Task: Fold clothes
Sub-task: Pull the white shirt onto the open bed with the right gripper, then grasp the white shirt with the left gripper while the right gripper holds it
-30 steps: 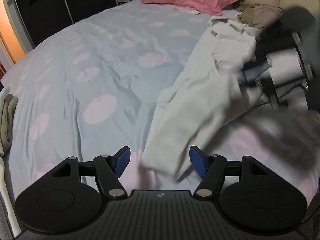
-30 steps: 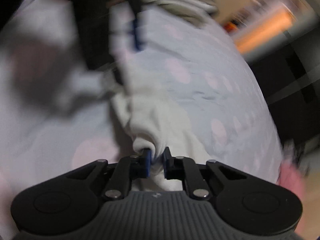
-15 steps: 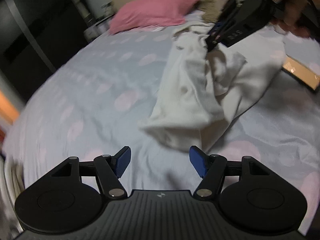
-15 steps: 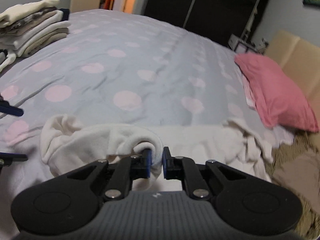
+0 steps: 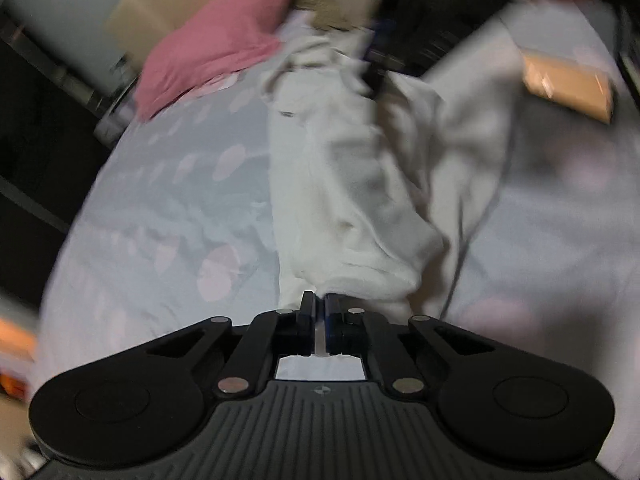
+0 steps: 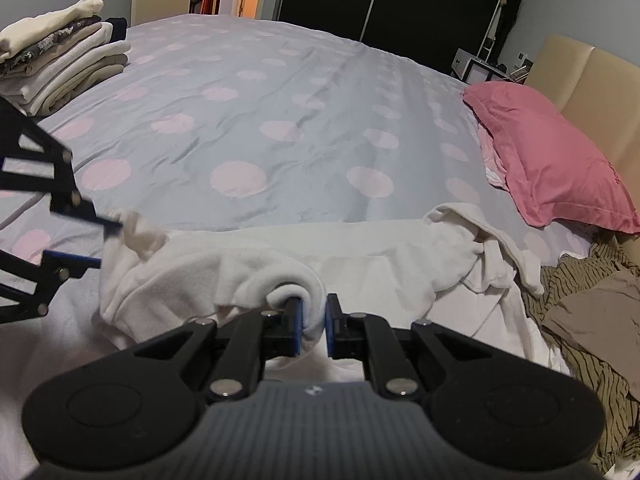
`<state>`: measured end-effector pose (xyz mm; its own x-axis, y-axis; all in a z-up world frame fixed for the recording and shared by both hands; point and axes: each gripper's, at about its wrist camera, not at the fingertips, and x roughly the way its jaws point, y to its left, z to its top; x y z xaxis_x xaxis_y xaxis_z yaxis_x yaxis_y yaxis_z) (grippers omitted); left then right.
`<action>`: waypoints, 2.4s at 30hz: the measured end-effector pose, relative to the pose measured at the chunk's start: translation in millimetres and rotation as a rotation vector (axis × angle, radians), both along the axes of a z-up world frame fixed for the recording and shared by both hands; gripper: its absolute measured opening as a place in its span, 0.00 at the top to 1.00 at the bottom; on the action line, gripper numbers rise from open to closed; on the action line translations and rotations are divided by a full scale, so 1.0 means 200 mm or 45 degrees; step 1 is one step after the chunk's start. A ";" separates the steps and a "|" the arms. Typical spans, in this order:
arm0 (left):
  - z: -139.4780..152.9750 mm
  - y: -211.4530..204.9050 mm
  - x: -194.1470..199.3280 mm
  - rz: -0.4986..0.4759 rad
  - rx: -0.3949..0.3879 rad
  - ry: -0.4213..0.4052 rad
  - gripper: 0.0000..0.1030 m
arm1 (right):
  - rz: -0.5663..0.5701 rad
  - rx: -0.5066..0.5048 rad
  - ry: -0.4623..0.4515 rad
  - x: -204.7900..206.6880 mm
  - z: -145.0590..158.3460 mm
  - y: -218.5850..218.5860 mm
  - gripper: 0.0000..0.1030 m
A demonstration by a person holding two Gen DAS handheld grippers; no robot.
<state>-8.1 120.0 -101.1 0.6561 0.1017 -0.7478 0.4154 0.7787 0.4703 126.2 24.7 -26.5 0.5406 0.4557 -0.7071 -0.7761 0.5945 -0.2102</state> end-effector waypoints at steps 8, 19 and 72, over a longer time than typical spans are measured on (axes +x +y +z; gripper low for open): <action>0.39 0.35 -0.08 0.446 -0.393 -0.174 0.98 | -0.077 0.080 -0.134 -0.02 0.14 -0.07 0.88; 1.17 0.41 -0.44 0.471 -0.529 -0.644 0.98 | -0.070 0.403 -0.520 -0.34 0.89 -0.13 0.88; 0.11 1.23 -1.17 1.257 -0.456 -0.050 0.98 | 0.448 -0.009 0.539 -0.63 -0.36 0.69 0.84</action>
